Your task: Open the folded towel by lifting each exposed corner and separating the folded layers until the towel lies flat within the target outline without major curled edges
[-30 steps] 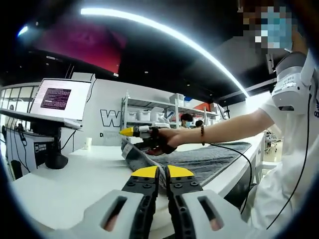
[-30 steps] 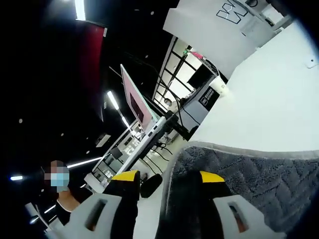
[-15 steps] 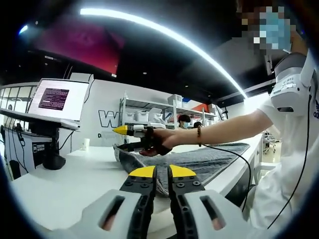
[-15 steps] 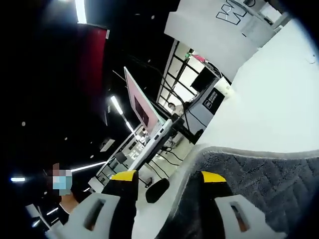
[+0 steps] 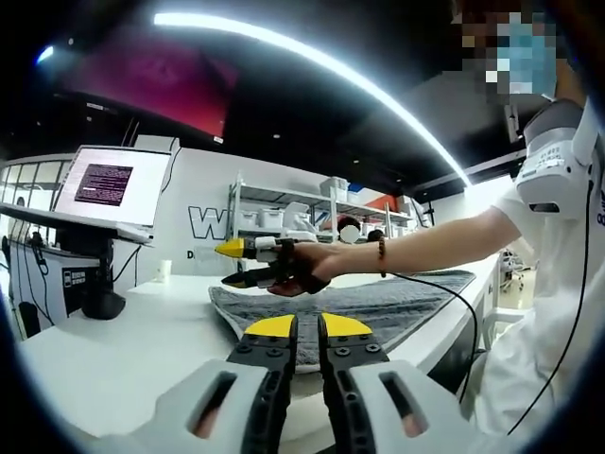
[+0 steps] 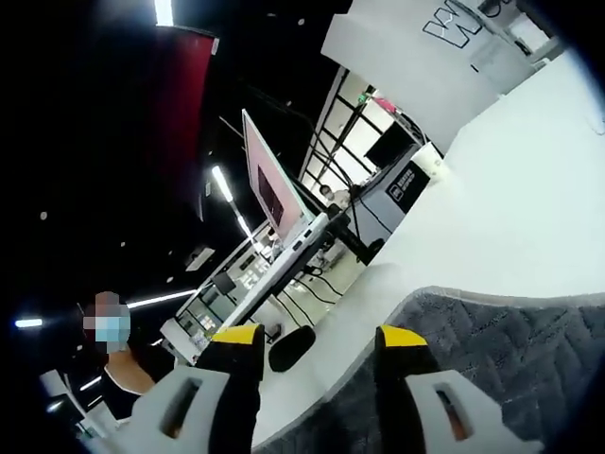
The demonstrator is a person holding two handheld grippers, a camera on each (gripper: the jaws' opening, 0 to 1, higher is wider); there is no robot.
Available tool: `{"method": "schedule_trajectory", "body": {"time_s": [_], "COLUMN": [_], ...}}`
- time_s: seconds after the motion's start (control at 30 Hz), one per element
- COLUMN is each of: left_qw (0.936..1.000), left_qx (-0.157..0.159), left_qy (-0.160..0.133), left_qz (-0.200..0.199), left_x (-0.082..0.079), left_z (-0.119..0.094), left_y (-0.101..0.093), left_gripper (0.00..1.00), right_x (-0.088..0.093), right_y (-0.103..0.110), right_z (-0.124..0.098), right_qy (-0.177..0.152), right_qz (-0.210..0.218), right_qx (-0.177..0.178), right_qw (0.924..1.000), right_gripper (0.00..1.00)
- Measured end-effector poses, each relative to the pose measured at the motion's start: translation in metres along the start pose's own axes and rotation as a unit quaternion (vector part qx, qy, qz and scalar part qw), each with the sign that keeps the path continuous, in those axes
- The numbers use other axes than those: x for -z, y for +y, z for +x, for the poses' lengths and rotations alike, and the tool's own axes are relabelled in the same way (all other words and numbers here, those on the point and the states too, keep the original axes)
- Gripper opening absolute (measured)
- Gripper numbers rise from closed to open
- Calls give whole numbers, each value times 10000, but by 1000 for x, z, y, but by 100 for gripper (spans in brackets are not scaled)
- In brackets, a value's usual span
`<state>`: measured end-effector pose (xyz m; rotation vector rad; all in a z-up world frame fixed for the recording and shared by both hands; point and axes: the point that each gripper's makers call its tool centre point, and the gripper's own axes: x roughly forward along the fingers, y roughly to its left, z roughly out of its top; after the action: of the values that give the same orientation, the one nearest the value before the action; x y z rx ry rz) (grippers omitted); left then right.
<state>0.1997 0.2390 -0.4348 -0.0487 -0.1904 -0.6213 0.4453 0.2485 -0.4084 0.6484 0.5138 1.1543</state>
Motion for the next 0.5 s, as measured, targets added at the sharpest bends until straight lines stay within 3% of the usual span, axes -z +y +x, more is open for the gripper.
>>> {"method": "schedule_trajectory", "body": {"time_s": [0.23, 0.27, 0.5], "left_qw": [10000, 10000, 10000], "left_qx": [-8, -22, 7], "left_qy": [-13, 0, 38], "left_qz": [-52, -58, -55], "left_x": [-1, -1, -4], "left_z": [2, 2, 10], "left_y": [1, 1, -2], "left_gripper": [8, 8, 9], "right_x": [-2, 5, 1], "right_y": [-7, -4, 16], "right_z": [1, -4, -11], "right_qy": [156, 237, 143], "right_qz": [-533, -704, -1221], "right_qx": [80, 140, 25], "right_qw": [9984, 9971, 9924], "right_gripper": [45, 46, 46]}}
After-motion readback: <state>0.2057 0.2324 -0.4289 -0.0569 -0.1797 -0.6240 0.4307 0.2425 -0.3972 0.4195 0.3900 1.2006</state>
